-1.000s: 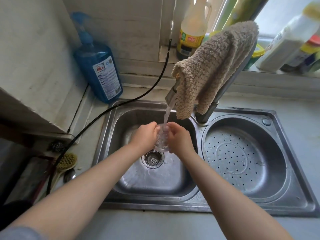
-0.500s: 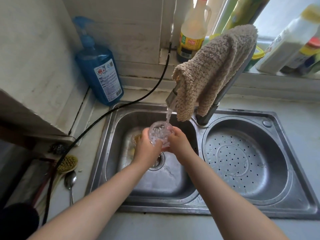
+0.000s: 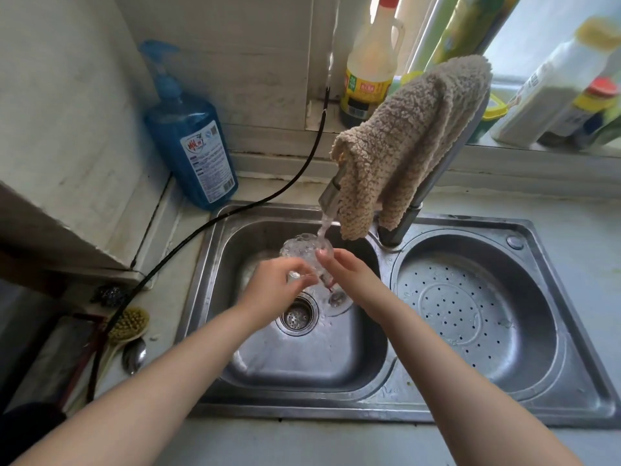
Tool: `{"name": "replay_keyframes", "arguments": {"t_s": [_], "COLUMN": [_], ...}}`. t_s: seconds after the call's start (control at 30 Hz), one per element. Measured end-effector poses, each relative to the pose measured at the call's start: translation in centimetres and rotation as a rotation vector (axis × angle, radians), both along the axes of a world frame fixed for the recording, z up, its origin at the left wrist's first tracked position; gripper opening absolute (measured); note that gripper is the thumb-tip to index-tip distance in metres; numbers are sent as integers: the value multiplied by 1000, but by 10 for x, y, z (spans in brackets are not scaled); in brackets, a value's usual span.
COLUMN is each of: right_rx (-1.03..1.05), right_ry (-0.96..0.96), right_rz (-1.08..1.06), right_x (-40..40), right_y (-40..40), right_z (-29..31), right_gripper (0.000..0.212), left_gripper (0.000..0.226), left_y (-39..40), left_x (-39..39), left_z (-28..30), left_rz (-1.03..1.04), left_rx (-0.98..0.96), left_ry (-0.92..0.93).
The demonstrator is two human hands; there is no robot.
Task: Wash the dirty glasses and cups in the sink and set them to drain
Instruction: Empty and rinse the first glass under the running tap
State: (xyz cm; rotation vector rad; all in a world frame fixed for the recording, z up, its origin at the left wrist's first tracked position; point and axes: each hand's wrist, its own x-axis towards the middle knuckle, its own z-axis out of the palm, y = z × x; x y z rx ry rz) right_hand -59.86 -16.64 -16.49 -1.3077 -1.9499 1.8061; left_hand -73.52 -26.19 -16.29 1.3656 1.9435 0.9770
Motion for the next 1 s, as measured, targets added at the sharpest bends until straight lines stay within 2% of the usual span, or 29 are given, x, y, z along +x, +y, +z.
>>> {"name": "replay_keyframes", "arguments": {"t_s": [0.07, 0.1, 0.17, 0.2, 0.23, 0.33, 0.4, 0.47, 0.53, 0.6, 0.67, 0.77, 0.87, 0.93, 1.0], "right_rx": [115, 137, 110, 54, -11, -154, -339, -616, -853, -1038, -1164, -1161, -1106, -1052, -904], "right_ry": [-64, -84, -124, -135, -149, -172, -94, 72, 260, 433, 568, 671, 659, 617, 535], "right_rz": [67, 96, 162, 181, 185, 139, 30, -93, -154, -186, -241, -320, -430, -447, -418], "right_x": [4, 4, 1, -2, -5, -16, -23, -29, -32, -32, -32, -32, -28, -25, -22], "right_y": [1, 1, 0, -2, -4, -6, -6, -5, -2, -1, -2, -6, -12, -14, -13], "right_z": [-2, -3, -1, 1, 2, 15, 22, 28, 29, 28, 28, 27, 28, 31, 34], "right_gripper": [60, 58, 37, 24, 21, 32, 31, 25, 15, 11, 11, 8, 16, 18, 21], "left_gripper": [3, 3, 4, 3, 3, 12, 22, 42, 52, 37, 19, 25, 38, 30, 21], "left_y": [4, 7, 11, 13, 15, 19, 20, 24, 31, 35, 37, 46, 53, 55, 55], "left_x": [-10, -15, -23, -25, -27, -25, -16, -6, -2, -1, 1, 7, 11, 13, 15], "left_z": [5, 7, 11, 14, 16, 15, 7, 1, 1, 6, 13, 17, 11, 7, 10], "left_rz": [16, 24, 19, -2, -16, 40, 190, 360, 411, 332, 273, 302, 381, 387, 362], "left_rx": [-99, -114, -118, -114, -101, -27, -5, -69, -148, -187, -158, -116, -177, -234, -292], "left_ry": [-194, -234, -265, -268, -270, -266, -309, -582, -1010, -1396, -1618, -1630, -1513, -1460, -1440]}}
